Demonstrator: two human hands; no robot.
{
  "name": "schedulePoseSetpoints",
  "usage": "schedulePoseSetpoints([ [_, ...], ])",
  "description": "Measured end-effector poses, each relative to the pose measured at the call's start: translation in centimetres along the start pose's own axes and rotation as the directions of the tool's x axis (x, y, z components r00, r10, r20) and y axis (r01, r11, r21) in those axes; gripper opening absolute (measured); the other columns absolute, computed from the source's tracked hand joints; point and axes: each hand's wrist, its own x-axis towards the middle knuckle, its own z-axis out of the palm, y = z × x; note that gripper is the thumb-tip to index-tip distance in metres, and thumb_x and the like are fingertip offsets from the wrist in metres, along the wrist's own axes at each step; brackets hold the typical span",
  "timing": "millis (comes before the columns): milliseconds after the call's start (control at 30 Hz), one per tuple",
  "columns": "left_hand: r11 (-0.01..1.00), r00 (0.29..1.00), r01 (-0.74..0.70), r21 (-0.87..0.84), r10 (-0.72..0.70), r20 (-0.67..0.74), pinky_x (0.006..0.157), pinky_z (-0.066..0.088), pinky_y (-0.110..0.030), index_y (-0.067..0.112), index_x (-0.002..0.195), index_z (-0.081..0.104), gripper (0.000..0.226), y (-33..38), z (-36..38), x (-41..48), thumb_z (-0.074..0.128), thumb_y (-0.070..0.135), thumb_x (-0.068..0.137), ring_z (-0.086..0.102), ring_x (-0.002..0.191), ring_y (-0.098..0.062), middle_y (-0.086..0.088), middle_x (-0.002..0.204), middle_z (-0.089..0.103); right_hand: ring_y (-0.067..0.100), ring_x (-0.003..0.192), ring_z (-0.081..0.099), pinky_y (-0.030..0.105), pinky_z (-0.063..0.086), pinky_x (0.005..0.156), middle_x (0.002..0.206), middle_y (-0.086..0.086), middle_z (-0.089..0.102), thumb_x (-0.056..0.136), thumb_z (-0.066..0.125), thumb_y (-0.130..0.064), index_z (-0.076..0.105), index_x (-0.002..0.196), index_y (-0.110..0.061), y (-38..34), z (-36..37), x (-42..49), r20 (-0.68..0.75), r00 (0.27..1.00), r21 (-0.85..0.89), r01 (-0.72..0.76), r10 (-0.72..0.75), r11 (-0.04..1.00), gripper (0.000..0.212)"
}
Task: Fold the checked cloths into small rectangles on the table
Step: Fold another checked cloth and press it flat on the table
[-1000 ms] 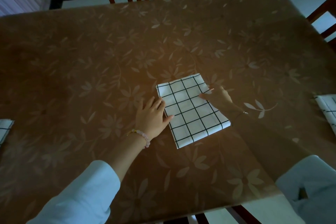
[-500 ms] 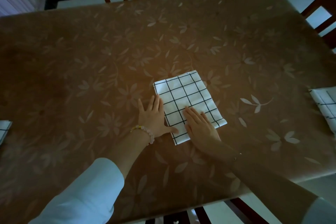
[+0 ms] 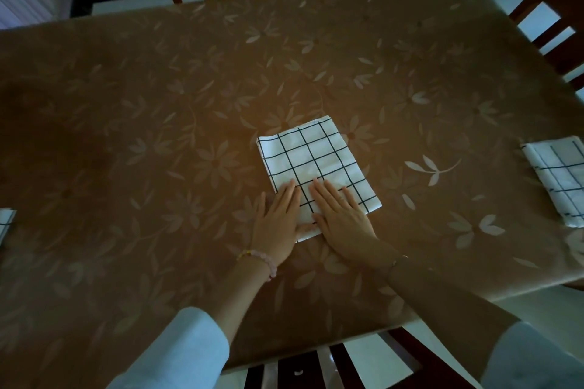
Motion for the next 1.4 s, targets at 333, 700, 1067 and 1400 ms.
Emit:
schedulePoseSetpoints([
  [333,0.996,0.989,-0.087,0.022,0.084,0.125,0.109,-0.015,-0.054,0.026,0.148,-0.013,0.102,-3.4,0.0,0.3,0.035,0.079,0.075,-0.017,0.143,-0.011,0.009,0.155,-0.022,0.007,0.143,-0.011,0.035,-0.007,0.116,0.151,-0.015,-0.013,0.079,-0.012,-0.072,-0.008,0.146,-0.029,5.9,-1.4,-2.7,0.066,0.990,-0.015,-0.123,0.124,0.992,0.080],
  [700,0.961,0.923,-0.270,0.055,0.275,-0.268,0.101,0.040,-0.044,0.015,0.107,0.062,0.044,0.8,0.9,-2.3,0.070,0.023,0.064,0.058,0.108,-0.021,0.000,0.112,0.061,0.010,0.145,-0.002,0.042,-0.002,0.116,0.158,-0.009,0.003,0.081,0.000,-0.065,0.006,0.150,-0.029,5.7,-1.5,-2.8,0.051,0.986,-0.001,-0.157,0.156,0.988,0.078],
  [1067,0.942,0.885,-0.306,0.141,0.336,-0.322,0.073,0.047,-0.030,0.006,0.081,0.061,0.022,0.2,1.3,-2.6,0.067,0.001,0.060,0.059,0.073,-0.022,-0.007,0.089,0.061,0.012,0.145,-0.004,0.049,-0.004,0.115,0.159,-0.007,0.002,0.079,-0.003,-0.066,0.002,0.150,-0.030,5.5,-1.9,-2.7,0.082,0.986,0.012,-0.146,0.144,0.989,0.079],
  [1400,0.954,0.968,-0.225,-0.196,0.196,-0.155,0.080,0.050,-0.037,0.007,0.111,0.055,0.025,-1.7,0.6,-5.1,0.050,0.012,0.087,0.055,0.101,-0.022,-0.005,0.117,0.055,0.015,0.145,0.008,0.046,0.006,0.118,0.155,-0.002,0.019,0.087,0.035,-0.045,0.017,0.148,-0.025,2.7,-3.3,-5.2,-0.038,0.978,0.008,0.208,-0.207,0.978,0.067],
])
